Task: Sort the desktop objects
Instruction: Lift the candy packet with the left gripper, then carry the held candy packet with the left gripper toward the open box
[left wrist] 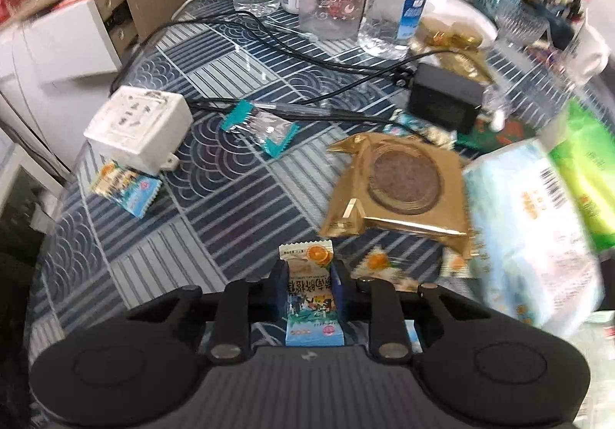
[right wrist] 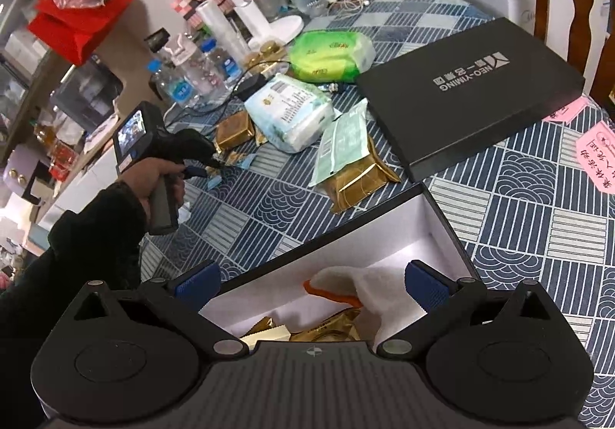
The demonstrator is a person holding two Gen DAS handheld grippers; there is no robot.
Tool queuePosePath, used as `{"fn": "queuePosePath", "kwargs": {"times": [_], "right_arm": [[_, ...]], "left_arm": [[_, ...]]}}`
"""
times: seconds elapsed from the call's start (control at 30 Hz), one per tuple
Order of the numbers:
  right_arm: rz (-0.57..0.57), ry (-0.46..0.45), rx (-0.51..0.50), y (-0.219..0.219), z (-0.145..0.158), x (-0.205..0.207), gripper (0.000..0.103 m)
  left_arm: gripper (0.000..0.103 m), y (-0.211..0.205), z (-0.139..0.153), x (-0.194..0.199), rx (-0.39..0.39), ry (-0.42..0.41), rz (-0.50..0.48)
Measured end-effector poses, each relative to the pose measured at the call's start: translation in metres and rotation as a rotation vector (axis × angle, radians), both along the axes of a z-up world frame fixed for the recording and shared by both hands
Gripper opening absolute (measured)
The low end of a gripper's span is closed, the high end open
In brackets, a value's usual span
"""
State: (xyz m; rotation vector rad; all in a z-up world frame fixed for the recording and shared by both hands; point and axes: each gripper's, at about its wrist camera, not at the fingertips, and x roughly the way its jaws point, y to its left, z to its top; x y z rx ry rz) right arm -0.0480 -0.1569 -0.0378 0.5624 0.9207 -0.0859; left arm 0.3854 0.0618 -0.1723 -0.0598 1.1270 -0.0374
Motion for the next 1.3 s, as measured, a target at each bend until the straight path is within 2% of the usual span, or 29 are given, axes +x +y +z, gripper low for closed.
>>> {"fn": "queuePosePath", "kwargs": {"times": [0.17, 0.4, 0.77, 1.3], "right_arm": [[0.004, -0.004, 0.011, 0.003, 0.004, -0.002, 0.103], [0.022, -0.038, -0.005, 0.009, 0.022, -0.015, 0.103], [0.076, -0.119, -0.028, 0.028, 0.068, -0.047, 0.103], [0.126, -0.277, -0.112, 0.060, 0.146, -0.104, 0.103]], "left_arm": [[0.027, 0.005, 0.003, -0.028, 0.014, -0.037, -0.019], [0.027, 0.027, 0.052, -0.112, 0.016, -0.101, -0.053], [0.027, 0.001, 0.082, -0.174, 0.060, -0.153, -0.124], [0.027, -0.030, 0.130, -0.291, 0.036, -0.234, -0.226]]}}
